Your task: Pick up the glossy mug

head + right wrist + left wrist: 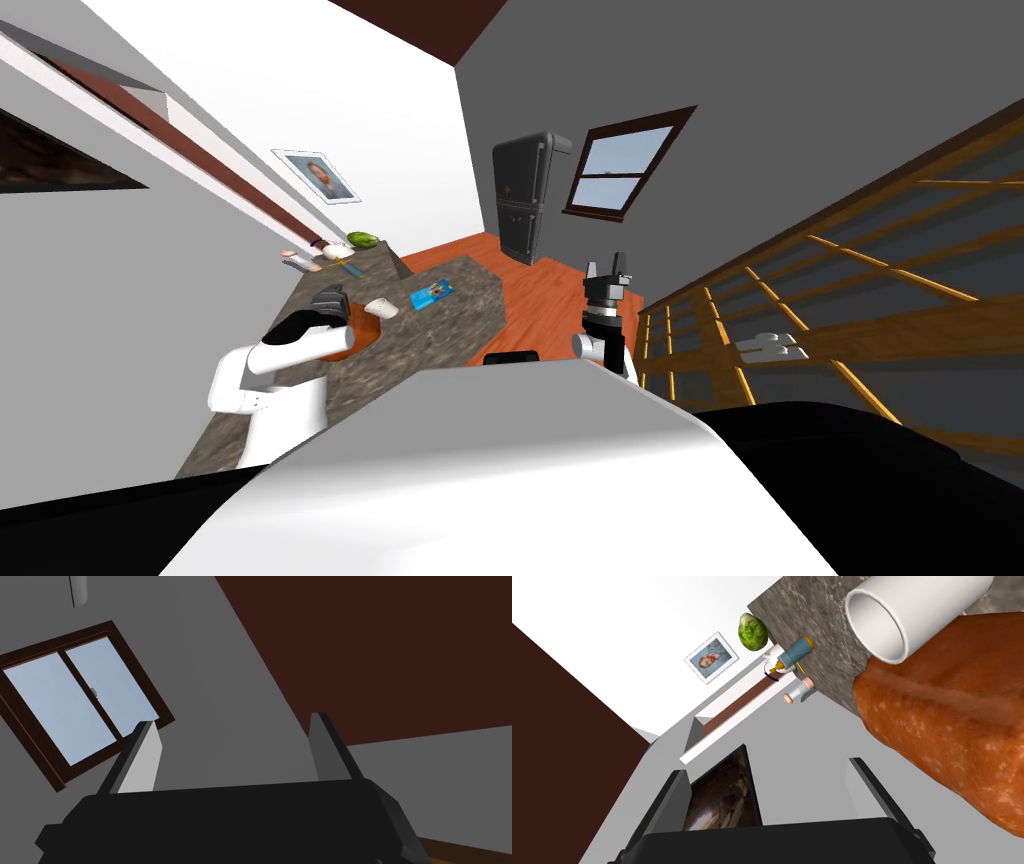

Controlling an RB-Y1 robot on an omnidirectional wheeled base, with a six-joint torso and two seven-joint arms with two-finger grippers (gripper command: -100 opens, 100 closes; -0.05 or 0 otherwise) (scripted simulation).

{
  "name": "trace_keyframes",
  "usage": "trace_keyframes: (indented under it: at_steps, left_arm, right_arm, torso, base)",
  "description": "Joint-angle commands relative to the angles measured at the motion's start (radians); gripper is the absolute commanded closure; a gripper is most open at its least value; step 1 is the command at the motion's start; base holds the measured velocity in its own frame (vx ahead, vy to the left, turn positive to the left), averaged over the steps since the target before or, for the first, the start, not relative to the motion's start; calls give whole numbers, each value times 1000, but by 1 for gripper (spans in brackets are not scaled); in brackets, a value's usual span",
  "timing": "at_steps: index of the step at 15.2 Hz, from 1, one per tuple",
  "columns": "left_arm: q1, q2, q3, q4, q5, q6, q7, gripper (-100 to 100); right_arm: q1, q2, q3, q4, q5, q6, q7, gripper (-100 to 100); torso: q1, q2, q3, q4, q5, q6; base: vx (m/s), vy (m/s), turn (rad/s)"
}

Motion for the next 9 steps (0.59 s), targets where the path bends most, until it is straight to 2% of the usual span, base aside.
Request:
trace_keyframes:
  at_steps: [1,2,4,5,7,9]
  left_arm:
    - [-16,21,37,50,12,50,6,-100]
    - [-16,21,37,54,12,72,6,-100]
    - [-16,21,37,54,12,98,6,-100]
    - [-22,39,72,87,28,124,13,-100]
    - [-22,39,72,87,28,159,13,-100]
    - [-22,39,72,87,28,178,13,-100]
  right_arm:
    - [0,0,0,0,0,0,0,0]
    - [0,0,0,0,0,0,0,0]
    - [0,0,0,0,0,0,0,0]
    - [0,0,0,0,0,0,0,0]
    - [0,0,0,0,0,0,0,0]
    - [0,0,0,0,0,0,0,0]
  torso:
    - [0,0,0,0,0,0]
    - [0,0,0,0,0,1]
    - [1,-1,0,0,0,0]
    - [1,0,0,0,0,0]
    - [1,-1,0,0,0,1]
    - [1,0,0,0,0,-1]
  base:
    - [22,-12,-242]
    - [27,-7,-241]
    - [16,0,-35]
    - [19,-3,-202]
    - [20,4,-192]
    - [6,5,30]
